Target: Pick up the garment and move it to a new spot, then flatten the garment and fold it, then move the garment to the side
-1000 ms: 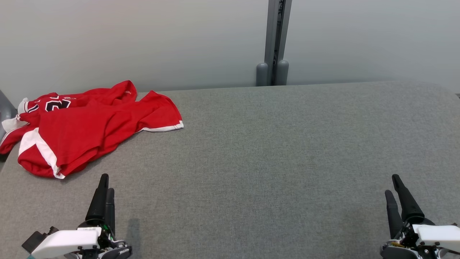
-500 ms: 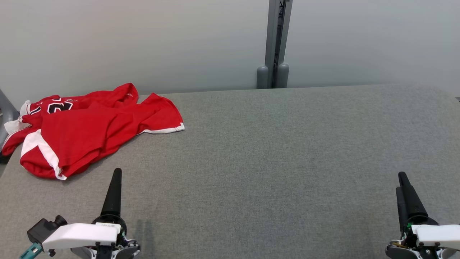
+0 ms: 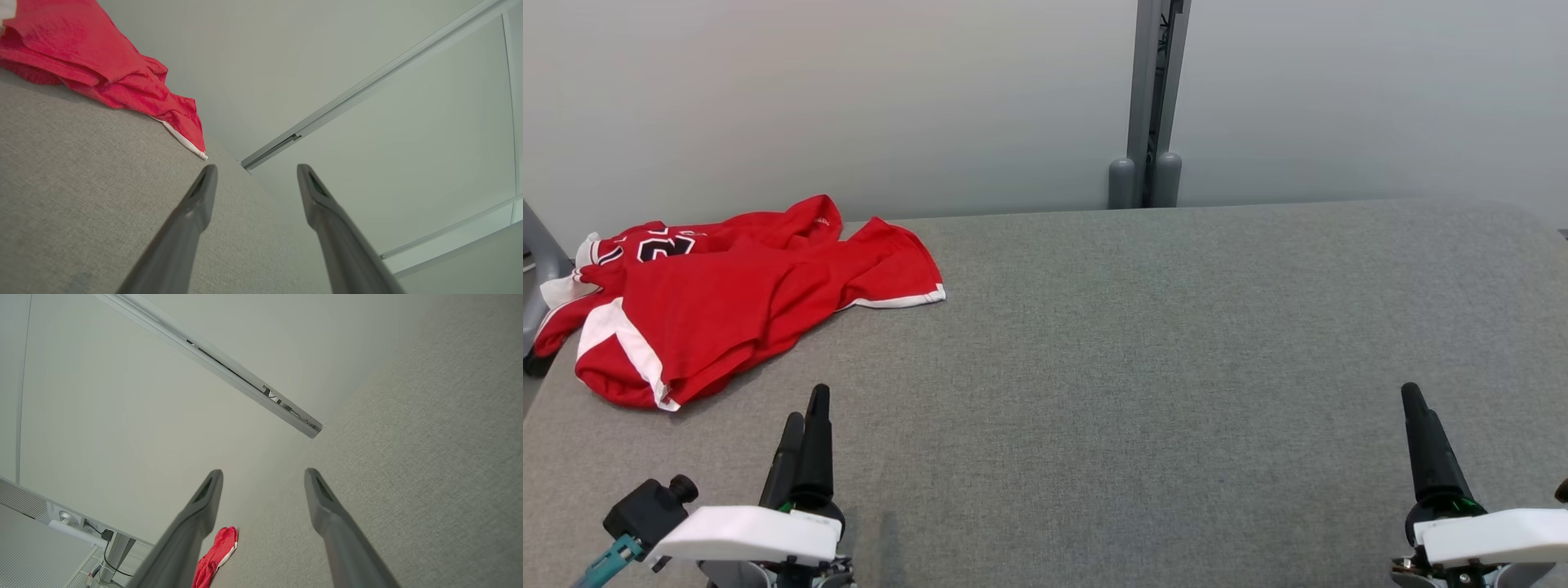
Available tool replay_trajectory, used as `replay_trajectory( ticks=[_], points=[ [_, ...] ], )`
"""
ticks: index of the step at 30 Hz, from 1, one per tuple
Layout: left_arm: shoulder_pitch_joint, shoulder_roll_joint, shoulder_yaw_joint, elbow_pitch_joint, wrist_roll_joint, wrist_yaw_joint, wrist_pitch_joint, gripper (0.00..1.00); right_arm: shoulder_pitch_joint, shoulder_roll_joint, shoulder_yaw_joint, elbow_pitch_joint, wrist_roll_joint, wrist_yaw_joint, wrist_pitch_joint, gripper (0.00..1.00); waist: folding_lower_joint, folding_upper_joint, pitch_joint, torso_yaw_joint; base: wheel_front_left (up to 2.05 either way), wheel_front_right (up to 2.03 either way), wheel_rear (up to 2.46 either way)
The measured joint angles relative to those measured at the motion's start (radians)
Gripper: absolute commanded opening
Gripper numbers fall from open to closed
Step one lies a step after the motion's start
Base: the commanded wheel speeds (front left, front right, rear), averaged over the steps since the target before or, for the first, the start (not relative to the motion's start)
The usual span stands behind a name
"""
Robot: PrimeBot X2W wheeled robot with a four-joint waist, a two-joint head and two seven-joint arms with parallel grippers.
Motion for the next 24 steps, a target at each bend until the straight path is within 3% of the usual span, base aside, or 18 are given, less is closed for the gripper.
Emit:
replay_trajectory(
  ticks=[10, 24],
  points=[
    [0.029, 0.002, -0.013, -0.009, 0.222, 0.023, -0.034, 1.0, 0.024, -0.002, 0.032, -0.02, -0.189, 0.0, -0.036, 1.0, 0.0, 0.0, -0.007, 0.002, 0.0, 0.0, 0.0],
    [0.057, 0.003, -0.024, -0.014, 0.424, 0.042, -0.074, 1.0, 0.038, -0.004, 0.059, 0.004, -0.388, 0.0, -0.075, 1.0, 0.0, 0.0, -0.017, 0.005, 0.0, 0.0, 0.0]
  ],
)
